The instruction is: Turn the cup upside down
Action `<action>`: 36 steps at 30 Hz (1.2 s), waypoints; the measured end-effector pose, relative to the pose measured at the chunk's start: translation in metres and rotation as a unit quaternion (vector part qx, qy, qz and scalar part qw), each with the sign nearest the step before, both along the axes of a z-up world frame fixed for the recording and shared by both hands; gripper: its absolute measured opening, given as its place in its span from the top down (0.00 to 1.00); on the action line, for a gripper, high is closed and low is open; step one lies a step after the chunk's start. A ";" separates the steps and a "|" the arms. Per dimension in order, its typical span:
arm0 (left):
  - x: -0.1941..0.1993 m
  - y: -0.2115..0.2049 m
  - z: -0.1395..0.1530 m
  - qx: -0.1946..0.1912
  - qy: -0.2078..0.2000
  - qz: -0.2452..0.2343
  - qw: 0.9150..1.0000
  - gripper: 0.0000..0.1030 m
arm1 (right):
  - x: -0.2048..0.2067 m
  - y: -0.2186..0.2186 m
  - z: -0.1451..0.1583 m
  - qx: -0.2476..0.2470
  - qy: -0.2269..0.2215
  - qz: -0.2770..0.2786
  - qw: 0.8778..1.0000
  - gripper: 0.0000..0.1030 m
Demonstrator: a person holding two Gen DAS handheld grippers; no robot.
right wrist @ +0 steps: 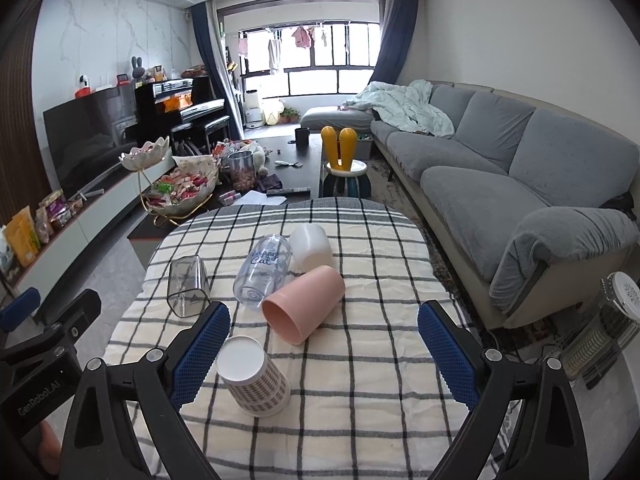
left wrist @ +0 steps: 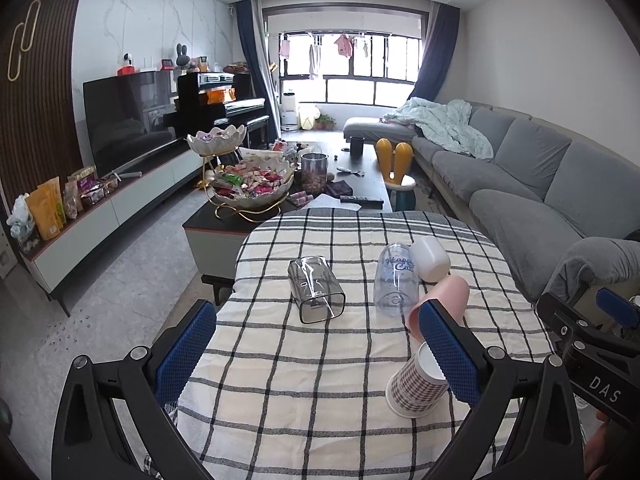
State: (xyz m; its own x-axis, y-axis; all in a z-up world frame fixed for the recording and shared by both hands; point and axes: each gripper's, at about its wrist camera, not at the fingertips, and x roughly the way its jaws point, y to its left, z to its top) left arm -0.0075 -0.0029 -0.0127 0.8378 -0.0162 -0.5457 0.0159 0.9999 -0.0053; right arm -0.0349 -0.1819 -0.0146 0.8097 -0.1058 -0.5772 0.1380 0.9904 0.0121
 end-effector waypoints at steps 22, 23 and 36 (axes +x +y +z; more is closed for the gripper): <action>-0.002 0.001 -0.001 -0.011 0.004 -0.001 1.000 0.00 | 0.000 0.001 0.003 0.002 0.004 0.006 1.000 0.07; -0.002 0.001 -0.001 -0.012 0.003 -0.001 1.000 0.00 | 0.000 0.001 0.003 0.003 0.005 0.006 1.000 0.07; -0.002 0.001 -0.001 -0.011 0.003 -0.002 1.000 0.00 | -0.002 0.001 0.003 0.002 0.005 0.007 1.000 0.07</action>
State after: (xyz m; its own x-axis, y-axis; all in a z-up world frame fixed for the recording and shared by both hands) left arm -0.0093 -0.0017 -0.0141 0.8344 -0.0314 -0.5503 0.0194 0.9994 -0.0277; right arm -0.0368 -0.1811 -0.0112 0.8054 -0.0918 -0.5856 0.1241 0.9922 0.0152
